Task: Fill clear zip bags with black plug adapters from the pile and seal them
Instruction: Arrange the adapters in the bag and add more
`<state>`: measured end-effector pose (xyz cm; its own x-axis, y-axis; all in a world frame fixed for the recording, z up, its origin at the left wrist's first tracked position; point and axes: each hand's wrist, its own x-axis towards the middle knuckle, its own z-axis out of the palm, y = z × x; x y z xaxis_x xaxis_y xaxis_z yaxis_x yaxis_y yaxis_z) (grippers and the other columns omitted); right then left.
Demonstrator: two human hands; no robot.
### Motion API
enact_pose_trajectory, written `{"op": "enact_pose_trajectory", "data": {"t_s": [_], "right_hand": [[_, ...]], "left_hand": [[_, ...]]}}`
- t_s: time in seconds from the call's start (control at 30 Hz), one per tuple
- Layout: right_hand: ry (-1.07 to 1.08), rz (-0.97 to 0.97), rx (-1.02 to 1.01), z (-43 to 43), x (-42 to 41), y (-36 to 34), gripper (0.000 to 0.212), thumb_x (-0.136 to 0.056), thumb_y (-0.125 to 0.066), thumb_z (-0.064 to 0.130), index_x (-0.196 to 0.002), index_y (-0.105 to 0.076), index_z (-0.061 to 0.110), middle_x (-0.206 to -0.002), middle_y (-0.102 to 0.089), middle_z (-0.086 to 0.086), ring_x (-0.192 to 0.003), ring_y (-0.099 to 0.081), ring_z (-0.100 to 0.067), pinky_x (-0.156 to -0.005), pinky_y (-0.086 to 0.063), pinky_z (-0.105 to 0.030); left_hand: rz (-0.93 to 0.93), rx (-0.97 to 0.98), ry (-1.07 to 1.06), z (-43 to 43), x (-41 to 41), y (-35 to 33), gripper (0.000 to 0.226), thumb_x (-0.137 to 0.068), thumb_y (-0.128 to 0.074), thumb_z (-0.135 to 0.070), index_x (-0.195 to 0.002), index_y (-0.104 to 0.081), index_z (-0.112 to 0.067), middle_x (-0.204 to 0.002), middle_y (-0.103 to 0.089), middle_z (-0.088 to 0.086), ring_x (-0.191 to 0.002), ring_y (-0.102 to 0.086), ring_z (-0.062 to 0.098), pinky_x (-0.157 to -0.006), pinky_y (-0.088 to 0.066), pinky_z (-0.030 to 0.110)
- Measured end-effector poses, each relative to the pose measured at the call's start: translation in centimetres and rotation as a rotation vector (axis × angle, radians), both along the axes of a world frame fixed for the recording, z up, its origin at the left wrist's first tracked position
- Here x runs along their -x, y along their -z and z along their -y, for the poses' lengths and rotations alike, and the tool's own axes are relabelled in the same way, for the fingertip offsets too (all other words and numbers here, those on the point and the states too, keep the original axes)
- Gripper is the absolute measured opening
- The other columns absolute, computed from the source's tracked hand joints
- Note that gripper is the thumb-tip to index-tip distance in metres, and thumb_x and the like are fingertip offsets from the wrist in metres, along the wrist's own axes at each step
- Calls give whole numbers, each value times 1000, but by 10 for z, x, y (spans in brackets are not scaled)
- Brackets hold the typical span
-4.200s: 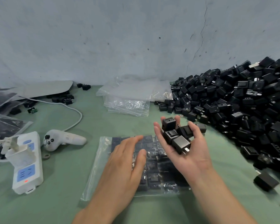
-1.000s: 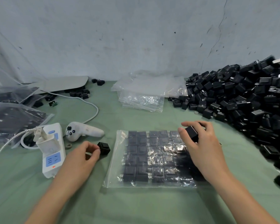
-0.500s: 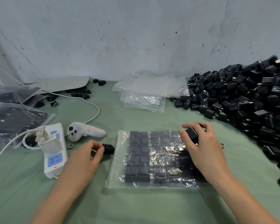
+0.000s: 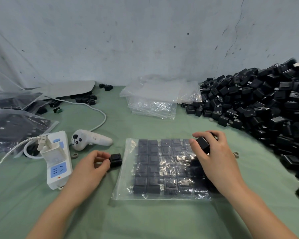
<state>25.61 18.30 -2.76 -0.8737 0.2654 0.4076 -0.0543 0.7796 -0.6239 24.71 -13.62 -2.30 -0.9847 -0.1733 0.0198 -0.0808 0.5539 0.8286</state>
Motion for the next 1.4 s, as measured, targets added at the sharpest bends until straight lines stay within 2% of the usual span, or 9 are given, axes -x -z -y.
{"op": "enact_pose_trajectory", "data": {"t_s": [0.17,0.33,0.47,0.6,0.7,0.97,1.17,1.27,1.4], "right_hand": [[2,15,-17,0,-1,0,35,-92,-49,59,-117,-61,37,-123,-42,9,-88,-61,-21,-65,-45,-32],[4,27,-33,0,-1,0,34,-93,-50,58,-117,-61,37,-123,-42,9,-84,-62,-23,-63,-44,-31],[2,29,-38,0,-1,0,33,-94,-51,56,-118,-61,36,-123,-43,8,-84,-62,-23,-64,-44,-31],[7,35,-50,0,-1,-1,34,-94,-51,56,-119,-61,36,-123,-43,9,-84,-61,-22,-64,-42,-30],[4,43,-53,1,-1,-1,35,-94,-50,56,-120,-61,35,-124,-42,9,-84,-61,-22,-64,-43,-31],[0,35,-50,0,-2,-1,34,-93,-50,56,-118,-61,36,-121,-43,8,-83,-61,-22,-61,-42,-30],[1,39,-56,0,-2,0,36,-92,-48,58,-118,-61,36,-120,-41,9,-81,-60,-22,-57,-42,-28],[2,39,-59,0,-1,0,35,-93,-48,58,-118,-61,36,-121,-42,10,-81,-60,-22,-58,-41,-29],[7,39,-61,0,-1,1,34,-93,-48,58,-117,-60,37,-121,-42,10,-82,-60,-21,-57,-40,-26]], "left_hand": [[36,22,12,-2,6,3,22,-92,-67,-30,-111,-57,-32,-106,-68,-9,-89,-68,10,-88,-52,38],[57,218,154,-5,8,1,54,-92,-66,-23,-141,-45,-33,-120,-58,-17,-83,-61,-3,-75,-43,20],[19,271,183,-5,8,1,55,-93,-65,-18,-141,-44,-35,-111,-57,-24,-78,-58,-9,-70,-37,6],[-21,233,219,-4,6,-1,55,-91,-67,-16,-138,-46,-38,-114,-56,-31,-90,-61,-2,-86,-45,23],[-42,196,232,-2,5,-2,54,-90,-68,-16,-133,-48,-42,-116,-57,-32,-88,-60,-7,-84,-44,19],[-23,-55,220,-3,3,-4,49,-90,-70,-10,-122,-55,-44,-118,-64,-21,-98,-60,-13,-87,-43,14],[117,-448,246,-14,3,-5,49,-87,-64,9,-123,-59,-24,-109,-74,-10,-105,-68,4,-87,-51,22],[152,-504,267,-22,3,-3,49,-84,-66,11,-123,-59,-18,-110,-75,-4,-105,-69,9,-80,-57,20],[163,-553,284,-25,4,-1,49,-85,-64,11,-126,-58,-15,-115,-73,3,-111,-68,19,-88,-57,29]]}}
